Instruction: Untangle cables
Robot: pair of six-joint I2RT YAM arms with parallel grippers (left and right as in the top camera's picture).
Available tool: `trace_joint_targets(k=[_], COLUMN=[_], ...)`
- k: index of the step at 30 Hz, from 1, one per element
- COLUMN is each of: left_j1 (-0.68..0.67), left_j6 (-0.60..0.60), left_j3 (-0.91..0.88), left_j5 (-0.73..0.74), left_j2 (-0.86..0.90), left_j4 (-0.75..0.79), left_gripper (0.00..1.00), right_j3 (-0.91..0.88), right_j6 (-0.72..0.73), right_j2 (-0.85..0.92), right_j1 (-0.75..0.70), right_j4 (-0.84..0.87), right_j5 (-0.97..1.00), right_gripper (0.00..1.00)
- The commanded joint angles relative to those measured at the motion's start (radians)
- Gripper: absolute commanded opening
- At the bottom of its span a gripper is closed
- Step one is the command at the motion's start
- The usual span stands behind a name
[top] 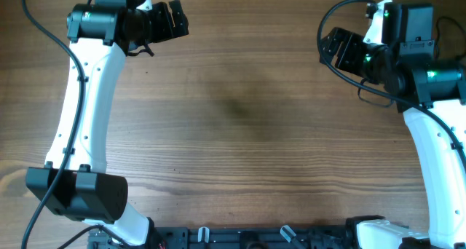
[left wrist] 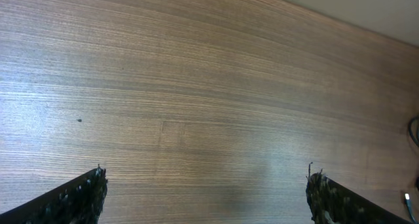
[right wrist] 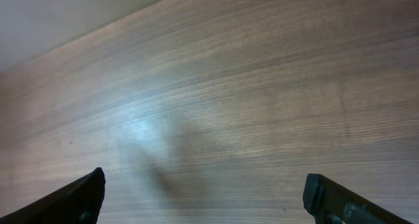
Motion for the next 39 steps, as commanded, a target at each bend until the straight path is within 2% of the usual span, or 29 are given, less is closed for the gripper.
trace_joint_targets(k=[1, 5, 9, 14, 18, 24, 33, 39], left_j1=[-0.003, -0.003, -0.003, -0.003, -0.003, -0.003, -0.003, -0.003], left_j6=[0.021, 0.021, 0.021, 0.021, 0.021, 0.021, 0.021, 0.021], left_j3=[-0.007, -0.007, -0.007, -0.007, -0.007, -0.007, -0.007, -0.007], left_j5=[0.016, 0.016, 0.016, 0.016, 0.016, 0.016, 0.016, 0.016], left_j2=[-0.025, -0.025, -0.025, -0.025, -0.025, -0.025, -0.025, -0.025], left_j4=[-0.001, -0.001, -0.001, -0.001, -0.001, -0.001, -0.001, -0.001], left_gripper=[1.00, 1.00, 1.00, 1.00, 1.00, 1.00, 1.00, 1.00], right_j3=[-0.039, -0.161, -0.381, -0.660, -0.839, -1.112, -1.383, -1.511], right_j6=[-0.186, -0.267, -0.277, -0.403, -0.399, -0.312, -0.230, -0.231], right_j2=[-0.038, -0.167, -0.344, -0.599, -0.785, -1.030, -1.337, -1.407], right_j1=[0.002, -0.029, -0.080, -0.100, -0.100, -0.100, -0.100, -0.100], right_j4=[0.015, 0.099, 0.295, 0.515, 0.685, 0.974, 1.051, 1.049], right_j5=[0.024, -0.003, -0.068, -0.111, -0.095, -0.063, -0.060, -0.058], right_gripper=[1.00, 1.00, 1.00, 1.00, 1.00, 0.99, 1.00, 1.00])
